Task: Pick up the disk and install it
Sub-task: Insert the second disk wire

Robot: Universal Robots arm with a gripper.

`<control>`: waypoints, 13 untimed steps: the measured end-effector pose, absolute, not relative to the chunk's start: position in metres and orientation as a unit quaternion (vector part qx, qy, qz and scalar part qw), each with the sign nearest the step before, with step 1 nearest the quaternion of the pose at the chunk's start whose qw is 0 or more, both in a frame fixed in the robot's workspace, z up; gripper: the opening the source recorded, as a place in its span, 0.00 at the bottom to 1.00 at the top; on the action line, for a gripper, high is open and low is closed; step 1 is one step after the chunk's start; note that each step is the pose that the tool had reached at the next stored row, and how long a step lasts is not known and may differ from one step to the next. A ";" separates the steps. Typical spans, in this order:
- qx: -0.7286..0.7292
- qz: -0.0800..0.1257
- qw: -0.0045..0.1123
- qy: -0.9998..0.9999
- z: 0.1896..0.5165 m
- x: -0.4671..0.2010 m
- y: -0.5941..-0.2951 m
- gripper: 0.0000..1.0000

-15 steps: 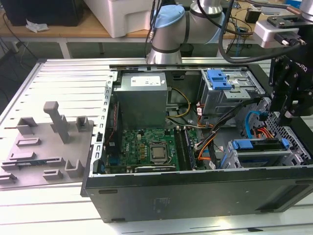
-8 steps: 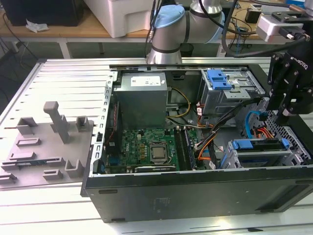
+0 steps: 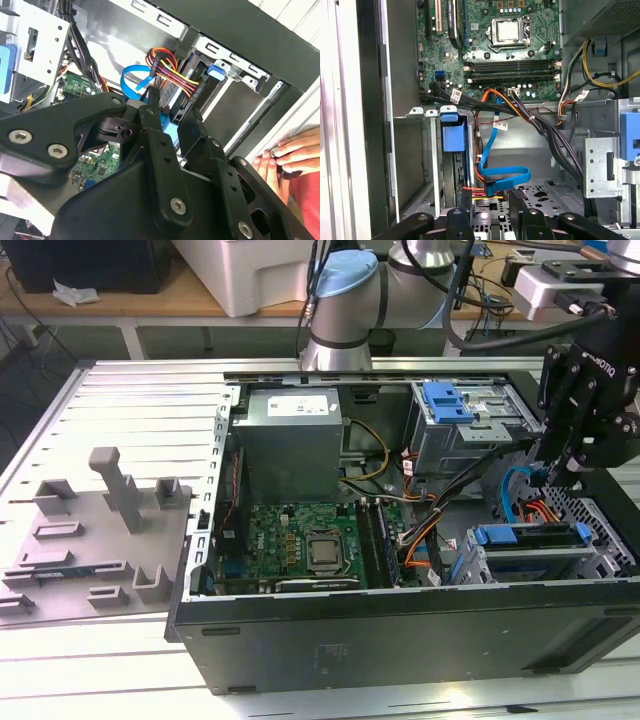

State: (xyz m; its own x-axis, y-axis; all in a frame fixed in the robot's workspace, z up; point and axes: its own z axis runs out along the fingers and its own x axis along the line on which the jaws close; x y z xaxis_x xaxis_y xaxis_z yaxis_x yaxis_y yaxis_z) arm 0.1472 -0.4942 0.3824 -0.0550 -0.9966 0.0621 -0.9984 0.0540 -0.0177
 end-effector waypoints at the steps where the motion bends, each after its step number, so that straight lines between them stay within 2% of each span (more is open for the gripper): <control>1: 0.686 0.028 0.016 -0.727 0.382 0.147 -0.494 0.43; 3: 0.684 0.028 0.017 -0.729 0.382 0.147 -0.494 0.41; 4: 0.682 0.028 0.017 -0.730 0.382 0.146 -0.494 0.34; 13: 0.656 0.026 0.018 -0.754 0.382 0.145 -0.495 0.34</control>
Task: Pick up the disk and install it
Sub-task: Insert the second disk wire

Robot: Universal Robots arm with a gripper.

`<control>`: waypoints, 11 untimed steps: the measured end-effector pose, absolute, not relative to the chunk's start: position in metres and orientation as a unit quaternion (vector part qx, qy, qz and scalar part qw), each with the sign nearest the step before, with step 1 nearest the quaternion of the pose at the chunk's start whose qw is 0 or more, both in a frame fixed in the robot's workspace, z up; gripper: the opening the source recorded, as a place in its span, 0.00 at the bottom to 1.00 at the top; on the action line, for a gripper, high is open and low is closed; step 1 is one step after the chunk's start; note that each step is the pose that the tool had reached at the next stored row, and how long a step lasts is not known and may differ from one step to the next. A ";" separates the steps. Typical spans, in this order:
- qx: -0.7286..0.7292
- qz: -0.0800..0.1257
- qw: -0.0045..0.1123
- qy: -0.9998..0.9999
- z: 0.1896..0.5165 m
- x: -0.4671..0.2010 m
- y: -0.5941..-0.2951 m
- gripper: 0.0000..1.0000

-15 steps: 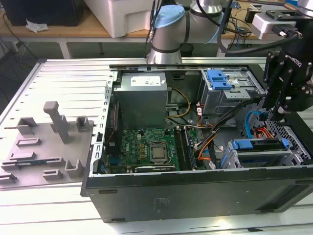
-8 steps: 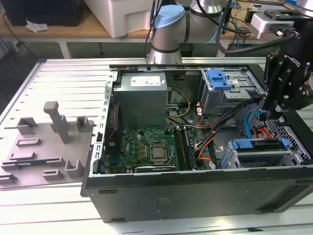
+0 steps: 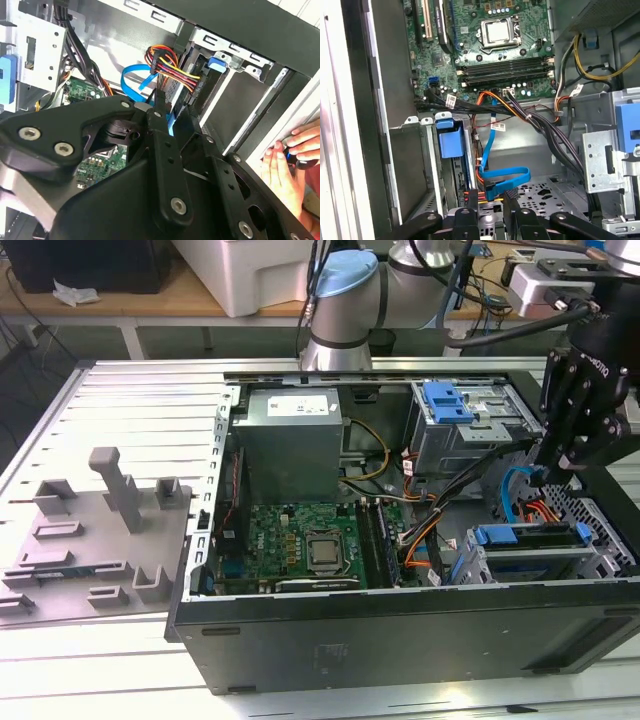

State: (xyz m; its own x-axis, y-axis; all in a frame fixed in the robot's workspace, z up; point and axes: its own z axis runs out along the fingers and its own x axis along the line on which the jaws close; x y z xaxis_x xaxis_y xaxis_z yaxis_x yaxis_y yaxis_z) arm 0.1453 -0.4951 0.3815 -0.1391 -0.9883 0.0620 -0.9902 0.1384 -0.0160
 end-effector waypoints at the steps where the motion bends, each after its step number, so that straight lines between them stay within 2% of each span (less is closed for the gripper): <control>1: 0.656 0.026 0.019 -0.754 0.381 0.145 -0.496 0.34; 11: 0.680 0.027 0.026 -0.732 0.379 0.143 -0.496 0.34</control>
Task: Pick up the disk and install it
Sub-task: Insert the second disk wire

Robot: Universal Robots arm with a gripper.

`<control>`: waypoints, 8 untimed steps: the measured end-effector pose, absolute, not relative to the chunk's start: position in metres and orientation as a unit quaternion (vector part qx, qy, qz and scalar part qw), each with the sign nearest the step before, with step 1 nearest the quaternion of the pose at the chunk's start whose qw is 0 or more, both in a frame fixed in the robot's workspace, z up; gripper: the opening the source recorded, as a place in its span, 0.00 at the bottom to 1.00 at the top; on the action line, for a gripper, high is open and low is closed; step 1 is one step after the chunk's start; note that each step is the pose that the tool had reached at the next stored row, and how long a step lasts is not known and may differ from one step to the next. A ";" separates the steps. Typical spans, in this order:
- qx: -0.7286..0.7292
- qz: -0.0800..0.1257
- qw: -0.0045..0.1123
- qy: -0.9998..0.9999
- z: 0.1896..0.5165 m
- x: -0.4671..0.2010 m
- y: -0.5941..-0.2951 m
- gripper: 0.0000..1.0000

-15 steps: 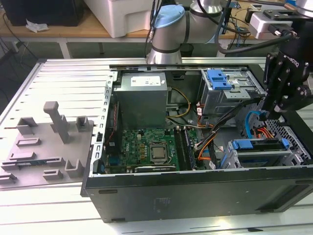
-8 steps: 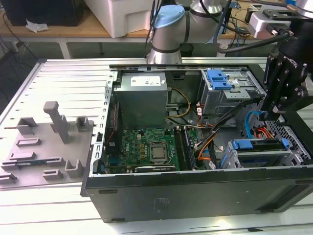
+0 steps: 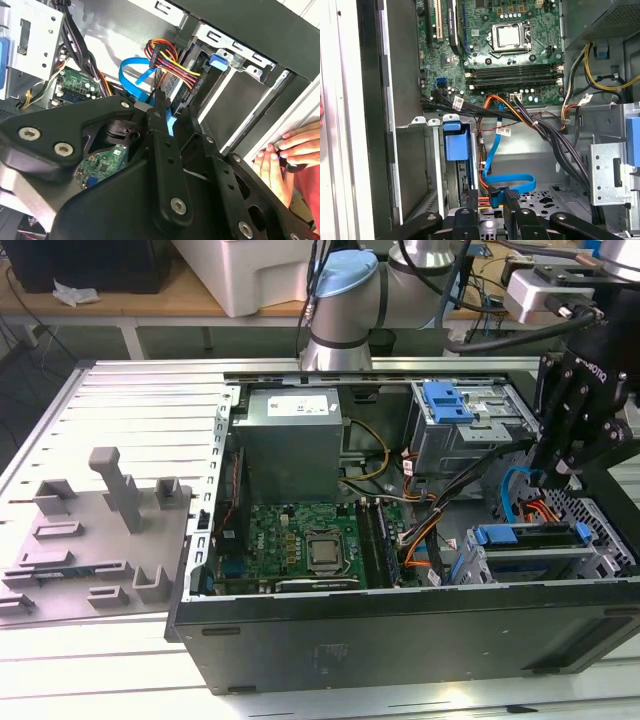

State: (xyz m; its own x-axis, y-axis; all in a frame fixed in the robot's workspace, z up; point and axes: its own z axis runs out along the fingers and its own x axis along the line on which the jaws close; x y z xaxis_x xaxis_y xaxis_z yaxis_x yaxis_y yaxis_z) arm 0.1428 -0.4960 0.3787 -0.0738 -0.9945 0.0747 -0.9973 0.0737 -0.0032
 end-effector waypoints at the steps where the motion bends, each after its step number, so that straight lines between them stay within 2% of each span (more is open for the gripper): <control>1: 0.680 0.027 0.026 -0.732 0.378 0.143 -0.496 0.34; 6: 0.680 0.027 0.026 -0.732 0.376 0.143 -0.496 0.34; 7: 0.680 0.027 0.026 -0.732 0.376 0.143 -0.496 0.32; 8: 0.680 0.027 0.027 -0.732 0.376 0.143 -0.496 0.25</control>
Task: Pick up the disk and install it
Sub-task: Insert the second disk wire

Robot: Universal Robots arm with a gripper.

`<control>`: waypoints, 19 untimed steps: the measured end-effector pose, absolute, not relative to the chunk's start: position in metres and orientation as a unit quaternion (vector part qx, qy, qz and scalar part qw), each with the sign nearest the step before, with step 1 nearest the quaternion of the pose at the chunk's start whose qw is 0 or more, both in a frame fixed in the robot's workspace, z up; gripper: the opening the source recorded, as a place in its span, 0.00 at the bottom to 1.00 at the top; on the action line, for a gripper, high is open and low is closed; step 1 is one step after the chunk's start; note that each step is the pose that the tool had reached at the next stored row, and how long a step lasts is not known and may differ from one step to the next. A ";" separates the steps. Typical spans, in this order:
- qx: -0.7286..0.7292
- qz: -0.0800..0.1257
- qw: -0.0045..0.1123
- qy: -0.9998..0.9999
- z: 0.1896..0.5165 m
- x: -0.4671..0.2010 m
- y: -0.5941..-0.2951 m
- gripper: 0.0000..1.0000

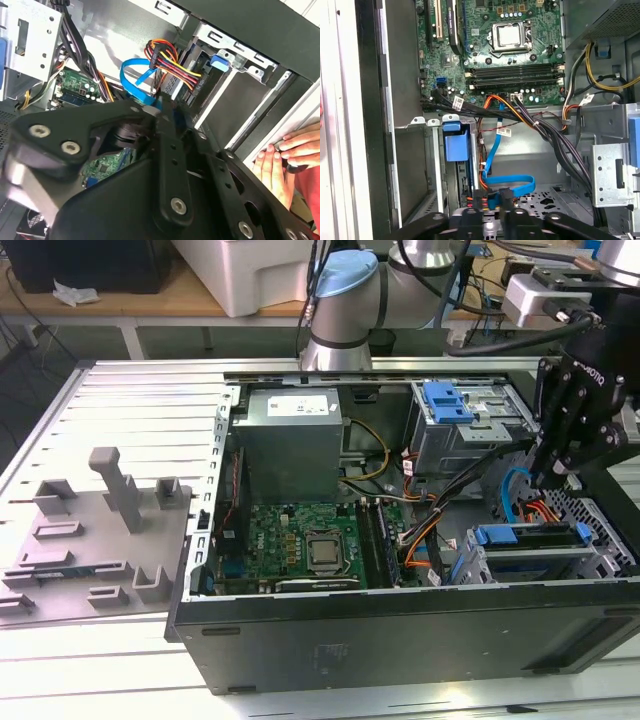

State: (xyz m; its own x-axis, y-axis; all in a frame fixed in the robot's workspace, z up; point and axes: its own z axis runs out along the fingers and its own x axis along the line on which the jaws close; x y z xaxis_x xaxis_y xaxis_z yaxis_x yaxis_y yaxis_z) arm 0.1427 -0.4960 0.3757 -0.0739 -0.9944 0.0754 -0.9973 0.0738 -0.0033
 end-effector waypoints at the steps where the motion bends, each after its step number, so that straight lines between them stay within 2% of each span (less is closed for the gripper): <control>1: 0.680 0.027 0.027 -0.732 0.375 0.143 -0.496 0.19; 19: 0.680 0.026 0.027 -0.732 0.373 0.143 -0.496 0.19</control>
